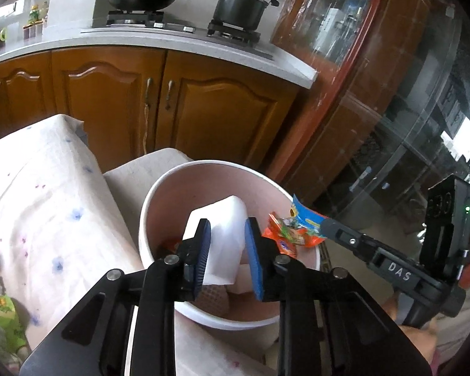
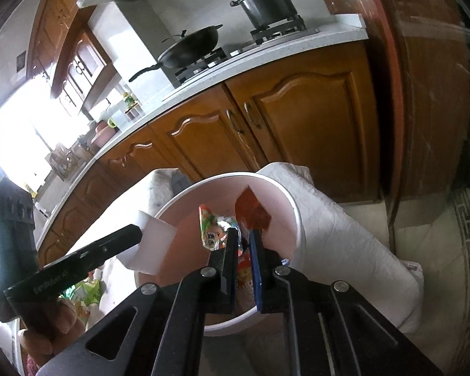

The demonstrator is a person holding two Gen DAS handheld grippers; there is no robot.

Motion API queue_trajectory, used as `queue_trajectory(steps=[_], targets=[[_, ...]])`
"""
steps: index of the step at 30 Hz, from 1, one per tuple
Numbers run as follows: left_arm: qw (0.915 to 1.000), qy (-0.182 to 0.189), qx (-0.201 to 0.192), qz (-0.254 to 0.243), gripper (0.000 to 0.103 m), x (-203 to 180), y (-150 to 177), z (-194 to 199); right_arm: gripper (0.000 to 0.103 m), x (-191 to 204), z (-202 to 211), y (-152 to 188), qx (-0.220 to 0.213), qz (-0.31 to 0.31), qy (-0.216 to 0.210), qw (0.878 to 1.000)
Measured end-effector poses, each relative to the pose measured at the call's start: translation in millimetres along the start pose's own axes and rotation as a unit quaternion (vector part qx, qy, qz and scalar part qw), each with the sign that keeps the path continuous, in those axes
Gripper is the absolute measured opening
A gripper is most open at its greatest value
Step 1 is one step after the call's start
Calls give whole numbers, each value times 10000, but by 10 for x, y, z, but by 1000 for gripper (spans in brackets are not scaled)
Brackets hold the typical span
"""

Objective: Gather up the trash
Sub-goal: 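Open the left tool to drop the sponge while the right tool drops the wrapper, then move both open tools back over the remaining trash on the table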

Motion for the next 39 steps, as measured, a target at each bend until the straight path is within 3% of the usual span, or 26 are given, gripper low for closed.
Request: queue_trajectory(steps=[2, 5, 7, 11, 13, 16, 17, 19, 26, 39], targets=[[10000, -14, 28, 60, 24, 33, 9, -12, 13, -18, -6, 4, 21, -36, -1, 10000], [9999, -55, 46, 125, 40, 70, 34, -16, 19, -33, 2, 8, 19, -79, -3, 10000], [9999, -68, 46, 127, 41, 66, 53, -4, 27, -37, 15, 9, 6, -113, -37, 9999], [9998, -96, 12, 156, 45, 68, 95, 79, 35, -13, 42, 10, -14, -129, -37, 9999], [9997, -128, -40, 188, 53, 76, 102, 137, 48, -6, 71, 7, -53, -150, -64, 9999], [9995, -150, -135, 242, 56, 100, 131, 250, 65, 9, 116, 4, -113, -186, -137, 9997], [9994, -170, -159, 250, 58, 104, 146, 292, 67, 18, 131, 4, -141, -190, -154, 9996], [9991, -230, -229, 264, 65, 119, 179, 390, 69, 44, 172, 14, -186, -170, -174, 9995], [9971, -392, -525, 383, 68, 209, 291, 830, 77, 181, 258, 52, -232, -157, -328, 9991], [9886, -792, -1078, 683, 70, 519, 622, 1698, 77, 769, 366, 328, -108, 284, -677, 9972]])
Point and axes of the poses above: each gripper's, at about its wrist camera, not at the fingertips, and z roughly against the way its jaws point, x to its left, y to its underside, the point moved 4 cm from there along -z, roughly the way its jaws point, and after that the axes turned 15 degrees about y, right-handed, at the moved point
